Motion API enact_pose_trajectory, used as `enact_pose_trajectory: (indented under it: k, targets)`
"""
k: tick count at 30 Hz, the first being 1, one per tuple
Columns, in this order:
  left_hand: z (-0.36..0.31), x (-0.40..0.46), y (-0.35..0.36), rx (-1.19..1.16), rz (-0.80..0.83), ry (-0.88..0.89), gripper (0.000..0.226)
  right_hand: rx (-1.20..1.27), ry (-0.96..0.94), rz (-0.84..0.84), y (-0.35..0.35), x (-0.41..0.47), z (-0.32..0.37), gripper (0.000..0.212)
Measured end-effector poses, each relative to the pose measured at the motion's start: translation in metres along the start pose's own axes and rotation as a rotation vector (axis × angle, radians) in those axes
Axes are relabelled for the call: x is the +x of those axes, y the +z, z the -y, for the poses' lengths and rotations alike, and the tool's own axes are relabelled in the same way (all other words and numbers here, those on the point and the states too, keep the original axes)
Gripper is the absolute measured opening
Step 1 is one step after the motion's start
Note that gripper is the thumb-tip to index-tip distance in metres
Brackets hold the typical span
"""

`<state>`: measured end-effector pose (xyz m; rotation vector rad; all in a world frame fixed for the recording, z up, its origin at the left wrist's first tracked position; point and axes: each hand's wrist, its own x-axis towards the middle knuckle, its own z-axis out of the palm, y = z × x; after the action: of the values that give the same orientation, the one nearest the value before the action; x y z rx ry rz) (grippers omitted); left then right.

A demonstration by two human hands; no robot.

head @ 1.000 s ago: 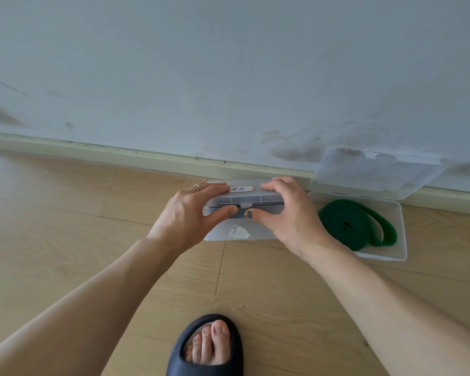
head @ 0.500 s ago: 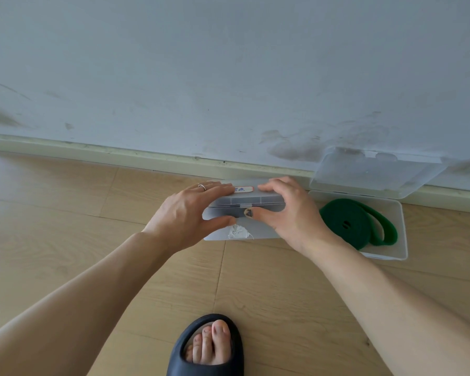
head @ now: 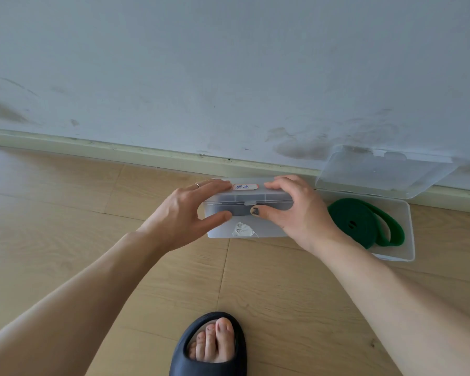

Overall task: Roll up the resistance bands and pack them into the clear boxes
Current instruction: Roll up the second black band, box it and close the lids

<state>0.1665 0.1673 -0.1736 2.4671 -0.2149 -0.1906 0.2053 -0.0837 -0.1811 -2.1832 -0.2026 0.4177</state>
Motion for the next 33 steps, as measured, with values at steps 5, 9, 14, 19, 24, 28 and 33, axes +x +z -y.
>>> enact_pose_trajectory:
  k: [5,9,14,19,24,28,33]
  targets:
    - [0.007,0.011,-0.014,-0.006,0.12,0.028,0.051,0.035,0.04,0.017,-0.002,0.003,0.002,0.049]
    - [0.006,0.011,-0.013,0.009,0.071,0.048,0.047,0.037,0.051,0.011,-0.002,0.003,0.001,0.047]
    - [0.005,0.009,-0.01,-0.002,0.024,0.042,0.045,0.036,0.055,0.021,-0.003,0.003,0.004,0.048]
    - [-0.004,0.002,-0.003,0.408,0.042,0.127,0.073,0.036,0.066,0.02,-0.003,0.004,0.005,0.047]
    - [-0.021,0.002,0.013,0.72,-0.027,0.206,0.101,0.023,0.057,-0.004,-0.001,0.004,0.007,0.048]
    - [-0.024,0.011,0.012,0.701,-0.072,0.224,0.081,0.007,0.05,-0.016,0.0,0.005,0.008,0.048]
    - [-0.021,0.013,0.007,0.703,-0.06,0.24,0.078,-0.277,-0.065,0.027,-0.003,0.0,0.011,0.068]
